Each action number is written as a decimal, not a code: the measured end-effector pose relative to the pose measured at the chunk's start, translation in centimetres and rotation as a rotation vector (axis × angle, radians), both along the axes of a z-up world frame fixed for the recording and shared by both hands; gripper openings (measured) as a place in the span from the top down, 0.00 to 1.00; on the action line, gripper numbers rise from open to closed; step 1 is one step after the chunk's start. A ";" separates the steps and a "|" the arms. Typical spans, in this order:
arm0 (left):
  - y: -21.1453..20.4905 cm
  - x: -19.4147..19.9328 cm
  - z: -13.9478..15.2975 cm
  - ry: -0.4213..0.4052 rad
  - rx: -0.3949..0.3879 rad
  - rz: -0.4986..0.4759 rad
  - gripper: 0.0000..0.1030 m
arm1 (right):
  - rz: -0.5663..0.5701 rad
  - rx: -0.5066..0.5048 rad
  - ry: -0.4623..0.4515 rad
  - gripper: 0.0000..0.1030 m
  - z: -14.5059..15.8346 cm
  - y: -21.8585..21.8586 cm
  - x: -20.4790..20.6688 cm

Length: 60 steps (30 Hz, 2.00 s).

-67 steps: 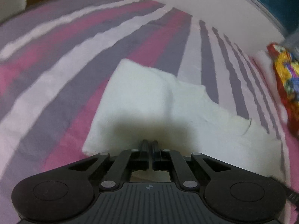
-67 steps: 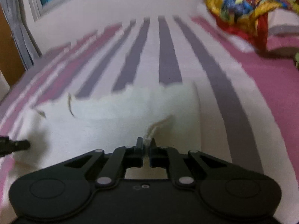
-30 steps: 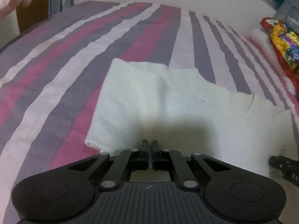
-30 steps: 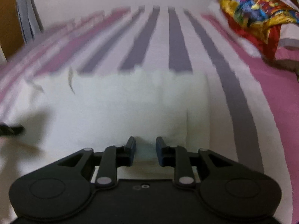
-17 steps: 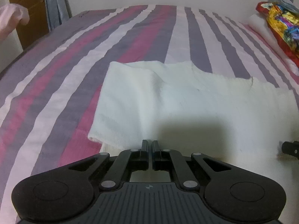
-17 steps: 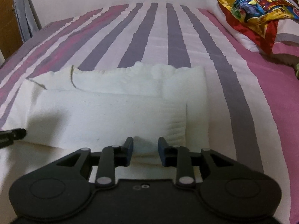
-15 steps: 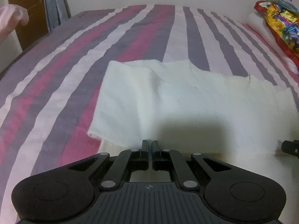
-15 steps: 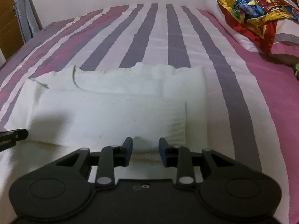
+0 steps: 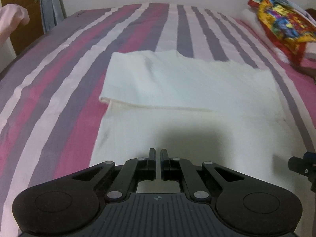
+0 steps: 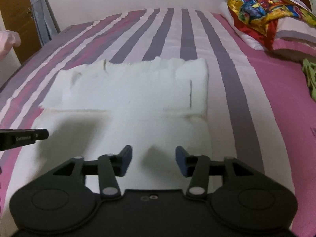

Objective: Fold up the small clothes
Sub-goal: 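Open both tools and lift them away from the folded sweater, then move both tools toward the sweater hem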

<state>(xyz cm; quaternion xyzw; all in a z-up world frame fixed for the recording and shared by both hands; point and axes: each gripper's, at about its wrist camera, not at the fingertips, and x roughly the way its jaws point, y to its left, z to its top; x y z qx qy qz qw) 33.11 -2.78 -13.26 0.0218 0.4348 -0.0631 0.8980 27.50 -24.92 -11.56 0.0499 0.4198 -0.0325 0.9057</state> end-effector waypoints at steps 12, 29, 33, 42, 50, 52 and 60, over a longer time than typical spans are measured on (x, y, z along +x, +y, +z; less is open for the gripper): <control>1.9 -9.5 0.2 0.030 0.025 -0.024 0.97 | 0.009 0.017 0.040 0.50 -0.2 0.8 -11.0; 9.5 -18.6 -2.1 0.077 0.037 0.063 0.97 | -0.051 0.024 0.106 0.50 -2.5 1.0 -19.7; 10.5 -19.1 -2.3 0.086 0.005 0.086 0.97 | -0.062 0.027 0.113 0.50 -2.6 0.8 -20.7; 12.2 -19.9 -2.5 0.112 -0.082 0.101 0.97 | -0.082 0.040 0.099 0.41 -2.3 0.5 -22.0; 13.3 -20.3 -3.0 0.108 -0.112 0.141 0.97 | -0.110 0.086 0.142 0.41 -3.4 -0.2 -22.3; 13.7 -20.6 -2.9 0.096 -0.109 0.157 0.97 | -0.114 0.084 0.144 0.41 -3.4 -0.4 -22.3; 13.9 -20.2 -3.4 0.146 -0.114 0.148 0.97 | -0.110 0.087 0.165 0.39 -4.0 -0.5 -21.9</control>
